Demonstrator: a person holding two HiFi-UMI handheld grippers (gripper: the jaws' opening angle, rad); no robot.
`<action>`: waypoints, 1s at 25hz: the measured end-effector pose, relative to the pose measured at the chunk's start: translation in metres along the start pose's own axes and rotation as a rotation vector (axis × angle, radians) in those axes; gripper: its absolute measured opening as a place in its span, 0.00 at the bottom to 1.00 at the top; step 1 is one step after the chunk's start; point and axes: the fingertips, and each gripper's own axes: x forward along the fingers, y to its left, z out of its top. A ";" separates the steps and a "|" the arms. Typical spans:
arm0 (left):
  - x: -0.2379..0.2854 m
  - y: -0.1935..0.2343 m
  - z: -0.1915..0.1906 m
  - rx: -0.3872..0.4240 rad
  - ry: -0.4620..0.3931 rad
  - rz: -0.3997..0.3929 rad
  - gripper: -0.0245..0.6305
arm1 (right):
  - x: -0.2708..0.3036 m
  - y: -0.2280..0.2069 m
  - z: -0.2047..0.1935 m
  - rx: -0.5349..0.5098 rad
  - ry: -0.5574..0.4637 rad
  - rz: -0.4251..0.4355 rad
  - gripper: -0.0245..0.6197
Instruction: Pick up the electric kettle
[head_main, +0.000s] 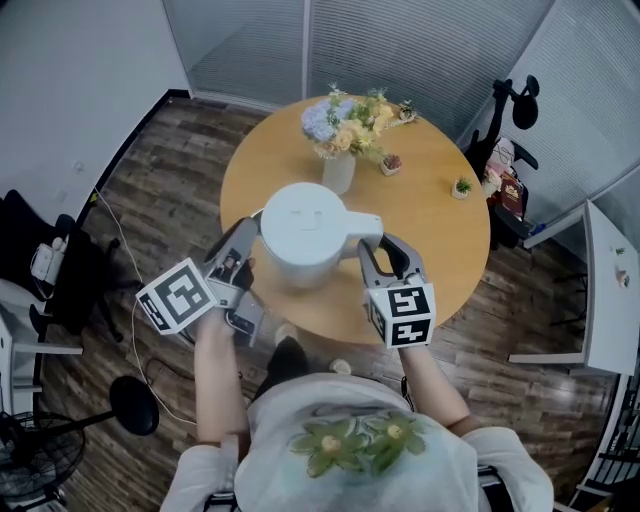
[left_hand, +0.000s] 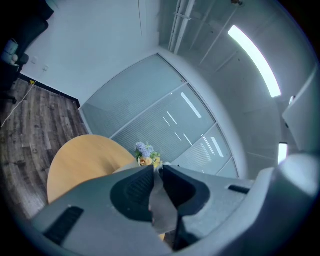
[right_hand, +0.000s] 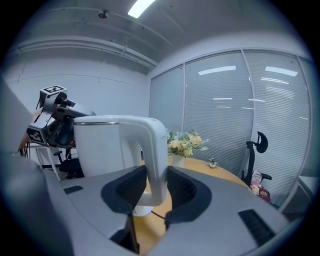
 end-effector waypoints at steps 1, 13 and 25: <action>-0.002 -0.001 -0.002 0.002 0.000 0.005 0.13 | -0.002 0.000 -0.001 0.000 0.001 0.002 0.26; -0.021 -0.005 -0.024 0.022 -0.011 0.032 0.13 | -0.019 0.005 -0.018 -0.004 0.021 0.041 0.26; -0.046 0.001 -0.044 0.008 -0.007 0.058 0.13 | -0.033 0.020 -0.036 -0.008 0.040 0.065 0.26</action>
